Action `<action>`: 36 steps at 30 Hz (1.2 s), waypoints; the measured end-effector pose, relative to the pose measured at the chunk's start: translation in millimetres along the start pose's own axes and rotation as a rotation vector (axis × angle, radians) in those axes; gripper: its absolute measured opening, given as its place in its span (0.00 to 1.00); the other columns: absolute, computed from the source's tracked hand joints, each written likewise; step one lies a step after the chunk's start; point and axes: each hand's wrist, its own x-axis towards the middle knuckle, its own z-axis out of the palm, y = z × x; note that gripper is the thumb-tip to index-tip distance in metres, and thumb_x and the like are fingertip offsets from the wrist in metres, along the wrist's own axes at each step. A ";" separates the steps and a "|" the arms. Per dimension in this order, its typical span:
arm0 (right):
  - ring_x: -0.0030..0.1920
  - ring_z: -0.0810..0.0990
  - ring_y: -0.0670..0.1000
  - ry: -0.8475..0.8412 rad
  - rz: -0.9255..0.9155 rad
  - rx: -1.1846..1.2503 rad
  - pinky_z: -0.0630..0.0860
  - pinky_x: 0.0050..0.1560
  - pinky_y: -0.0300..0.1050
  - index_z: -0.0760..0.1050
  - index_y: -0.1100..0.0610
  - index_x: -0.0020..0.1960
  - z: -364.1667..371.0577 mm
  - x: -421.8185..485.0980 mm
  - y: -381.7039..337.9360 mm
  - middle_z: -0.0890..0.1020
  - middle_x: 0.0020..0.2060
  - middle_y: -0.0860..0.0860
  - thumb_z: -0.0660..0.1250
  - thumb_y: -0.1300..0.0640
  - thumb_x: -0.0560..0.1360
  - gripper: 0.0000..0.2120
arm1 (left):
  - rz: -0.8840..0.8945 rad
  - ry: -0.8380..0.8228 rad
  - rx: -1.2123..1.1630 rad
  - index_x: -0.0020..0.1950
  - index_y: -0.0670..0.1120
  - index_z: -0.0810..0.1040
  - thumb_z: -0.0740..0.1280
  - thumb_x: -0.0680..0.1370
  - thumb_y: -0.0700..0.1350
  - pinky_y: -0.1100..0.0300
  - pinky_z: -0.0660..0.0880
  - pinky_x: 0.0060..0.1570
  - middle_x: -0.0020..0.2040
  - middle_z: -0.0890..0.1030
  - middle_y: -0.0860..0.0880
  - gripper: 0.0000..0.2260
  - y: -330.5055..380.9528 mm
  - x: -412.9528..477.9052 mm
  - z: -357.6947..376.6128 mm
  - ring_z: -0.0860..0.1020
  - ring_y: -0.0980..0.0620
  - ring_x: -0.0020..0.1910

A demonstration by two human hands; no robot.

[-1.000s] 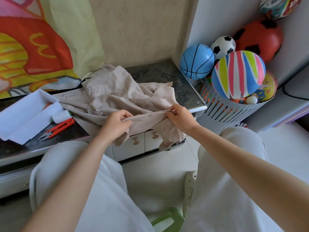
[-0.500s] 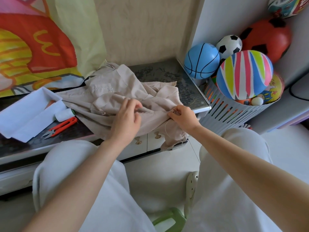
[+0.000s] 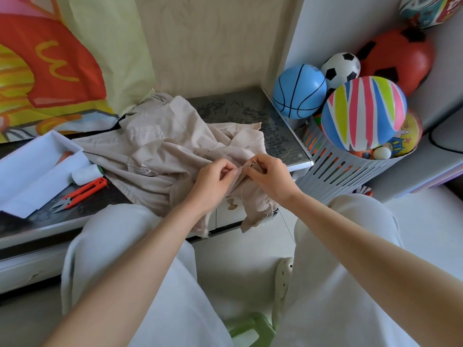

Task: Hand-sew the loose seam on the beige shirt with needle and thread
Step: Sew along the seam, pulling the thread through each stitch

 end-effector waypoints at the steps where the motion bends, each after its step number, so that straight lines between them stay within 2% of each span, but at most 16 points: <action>1: 0.31 0.72 0.37 -0.005 0.003 0.003 0.67 0.34 0.28 0.77 0.55 0.45 -1.5 0.4 -0.1 0.75 0.31 0.43 0.67 0.59 0.76 0.02 | 0.007 0.004 0.026 0.45 0.43 0.77 0.65 0.79 0.41 0.72 0.66 0.35 0.34 0.74 0.56 0.04 -0.3 0.2 -1.0 0.71 0.63 0.30; 5: 0.26 0.69 0.38 -0.072 -0.013 0.001 0.64 0.30 0.29 0.75 0.55 0.39 -2.6 -1.9 -2.2 0.72 0.28 0.45 0.69 0.57 0.75 0.07 | -0.040 0.015 0.031 0.43 0.45 0.74 0.61 0.80 0.40 0.69 0.67 0.37 0.35 0.75 0.55 0.06 -2.7 2.3 -2.4 0.72 0.59 0.35; 7: 0.27 0.66 0.41 -0.082 -0.018 -0.036 0.62 0.30 0.33 0.72 0.55 0.36 -1.1 -1.2 -0.9 0.69 0.27 0.45 0.69 0.56 0.75 0.11 | -0.126 0.007 -0.056 0.41 0.47 0.72 0.59 0.81 0.39 0.63 0.67 0.38 0.34 0.73 0.52 0.09 -4.0 5.2 -0.8 0.71 0.55 0.35; 10: 0.29 0.63 0.46 -0.086 -0.023 -0.051 0.62 0.34 0.42 0.69 0.57 0.34 2.2 0.7 0.3 0.67 0.27 0.48 0.69 0.54 0.75 0.14 | -0.234 0.007 -0.231 0.40 0.47 0.71 0.57 0.82 0.38 0.64 0.65 0.35 0.33 0.70 0.51 0.11 -3.4 5.3 -0.9 0.67 0.55 0.34; 12: 0.29 0.62 0.47 -0.094 -0.025 -0.043 0.60 0.34 0.44 0.68 0.59 0.34 3.2 0.7 -1.6 0.65 0.27 0.49 0.69 0.54 0.75 0.15 | -0.276 -0.005 -0.286 0.43 0.43 0.72 0.58 0.82 0.40 0.67 0.66 0.36 0.35 0.70 0.51 0.09 -1.3 3.2 -3.4 0.68 0.55 0.36; 15: 0.30 0.61 0.47 -0.114 -0.036 -0.045 0.60 0.34 0.44 0.69 0.64 0.35 1.9 0.6 -3.5 0.65 0.27 0.49 0.69 0.54 0.75 0.17 | -0.316 -0.045 -0.338 0.48 0.38 0.76 0.63 0.79 0.51 0.65 0.68 0.42 0.40 0.75 0.48 0.15 -0.6 0.6 -6.5 0.73 0.56 0.40; 16: 0.29 0.61 0.47 -0.122 -0.037 -0.048 0.60 0.34 0.44 0.70 0.65 0.36 1.1 0.6 -3.6 0.65 0.28 0.49 0.69 0.54 0.75 0.17 | -0.306 -0.056 -0.326 0.48 0.38 0.78 0.64 0.79 0.50 0.66 0.69 0.42 0.40 0.77 0.49 0.14 -0.9 -0.5 -7.3 0.75 0.59 0.41; 18: 0.29 0.60 0.46 -0.129 -0.031 -0.052 0.59 0.33 0.42 0.69 0.60 0.33 0.3 0.5 -3.0 0.64 0.27 0.48 0.69 0.54 0.75 0.16 | -0.270 -0.075 -0.278 0.47 0.41 0.79 0.66 0.78 0.46 0.68 0.68 0.41 0.40 0.79 0.49 0.08 -1.8 -2.6 -7.4 0.75 0.60 0.39; 22: 0.29 0.61 0.46 -0.144 -0.002 -0.104 0.59 0.33 0.41 0.64 0.54 0.31 2.3 -0.5 -2.4 0.65 0.27 0.47 0.68 0.53 0.76 0.19 | -0.230 -0.040 -0.219 0.44 0.44 0.78 0.65 0.79 0.43 0.70 0.64 0.29 0.33 0.74 0.53 0.05 -4.0 -4.9 -9.2 0.70 0.64 0.28; 24: 0.32 0.65 0.46 -0.179 -0.007 -0.175 0.63 0.37 0.42 0.68 0.55 0.35 2.1 -1.3 -4.8 0.69 0.31 0.48 0.63 0.53 0.79 0.15 | -0.224 -0.010 -0.218 0.43 0.45 0.77 0.65 0.79 0.43 0.69 0.63 0.29 0.32 0.73 0.53 0.05 -5.0 -5.0 -10.1 0.69 0.64 0.27; 26: 0.45 0.73 0.48 -0.176 -0.005 -0.207 0.68 0.49 0.42 0.77 0.58 0.50 1.9 -3.3 -7.4 0.75 0.44 0.52 0.56 0.57 0.82 0.12 | -0.216 0.014 -0.212 0.43 0.46 0.77 0.64 0.79 0.43 0.68 0.64 0.30 0.32 0.73 0.52 0.06 -4.9 -4.9 -11.5 0.68 0.62 0.28; 28: 0.57 0.72 0.50 -0.068 -0.054 -0.180 0.67 0.60 0.40 0.74 0.59 0.64 0.2 -7.4 -10.1 0.74 0.54 0.54 0.52 0.61 0.82 0.16 | -0.211 0.030 -0.228 0.43 0.45 0.76 0.64 0.79 0.42 0.70 0.64 0.29 0.34 0.74 0.51 0.06 -5.0 -4.2 -12.1 0.68 0.62 0.29; 30: 0.52 0.74 0.47 0.060 -0.146 -0.110 0.69 0.56 0.37 0.75 0.60 0.64 -0.1 -14.8 -14.4 0.75 0.49 0.51 0.53 0.65 0.81 0.17 | -0.214 0.034 -0.240 0.45 0.44 0.76 0.63 0.80 0.41 0.71 0.64 0.29 0.36 0.75 0.50 0.05 -4.6 -3.6 -12.4 0.70 0.60 0.33; 33: 0.37 0.75 0.38 0.128 -0.229 -0.094 0.69 0.42 0.32 0.79 0.58 0.58 1.6 -23.8 -17.2 0.75 0.36 0.41 0.58 0.65 0.80 0.13 | -0.219 0.035 -0.260 0.44 0.45 0.76 0.63 0.80 0.40 0.69 0.65 0.31 0.37 0.76 0.49 0.05 -3.9 -3.9 -11.9 0.70 0.57 0.35; 34: 0.33 0.75 0.37 0.112 -0.222 -0.094 0.68 0.39 0.31 0.79 0.58 0.56 3.0 -26.5 -17.3 0.77 0.34 0.41 0.59 0.63 0.79 0.11 | -0.215 0.039 -0.266 0.43 0.46 0.76 0.63 0.79 0.40 0.69 0.66 0.33 0.37 0.76 0.49 0.06 -4.2 -4.1 -11.7 0.71 0.57 0.36; 36: 0.28 0.74 0.38 0.034 -0.163 -0.051 0.69 0.33 0.30 0.77 0.59 0.51 6.4 -32.2 -19.5 0.81 0.37 0.47 0.61 0.62 0.79 0.06 | -0.211 0.050 -0.271 0.42 0.47 0.75 0.64 0.79 0.40 0.69 0.67 0.33 0.38 0.76 0.50 0.06 -3.6 -4.5 -11.9 0.72 0.58 0.36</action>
